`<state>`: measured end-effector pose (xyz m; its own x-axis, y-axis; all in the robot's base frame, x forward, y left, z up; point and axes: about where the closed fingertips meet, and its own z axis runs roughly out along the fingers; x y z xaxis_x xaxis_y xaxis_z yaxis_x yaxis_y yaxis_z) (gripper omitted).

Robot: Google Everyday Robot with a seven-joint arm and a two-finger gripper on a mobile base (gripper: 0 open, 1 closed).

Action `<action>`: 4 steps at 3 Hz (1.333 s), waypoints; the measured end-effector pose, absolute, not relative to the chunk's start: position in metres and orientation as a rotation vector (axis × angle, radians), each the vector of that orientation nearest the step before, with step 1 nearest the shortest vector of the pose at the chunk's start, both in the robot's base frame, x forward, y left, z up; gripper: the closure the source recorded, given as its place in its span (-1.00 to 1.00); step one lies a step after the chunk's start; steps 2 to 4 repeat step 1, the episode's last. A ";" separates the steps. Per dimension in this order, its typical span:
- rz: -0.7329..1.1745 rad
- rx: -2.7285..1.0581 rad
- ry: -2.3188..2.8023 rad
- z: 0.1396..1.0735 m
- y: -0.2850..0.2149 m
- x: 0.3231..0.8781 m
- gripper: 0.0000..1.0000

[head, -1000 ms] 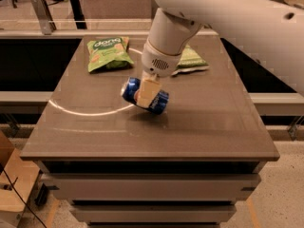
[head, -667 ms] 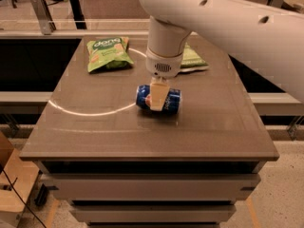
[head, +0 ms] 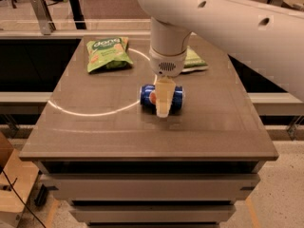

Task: Knock pepsi can over

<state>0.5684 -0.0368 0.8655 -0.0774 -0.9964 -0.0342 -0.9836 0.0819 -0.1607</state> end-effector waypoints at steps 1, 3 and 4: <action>-0.142 -2.037 2.206 0.866 -0.037 0.568 -1.00; -0.142 -2.037 2.206 0.866 -0.037 0.568 -1.00; -0.142 -2.037 2.206 0.866 -0.037 0.568 -1.00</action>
Offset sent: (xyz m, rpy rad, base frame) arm 0.0000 0.0000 0.0000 0.0000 0.0000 0.0000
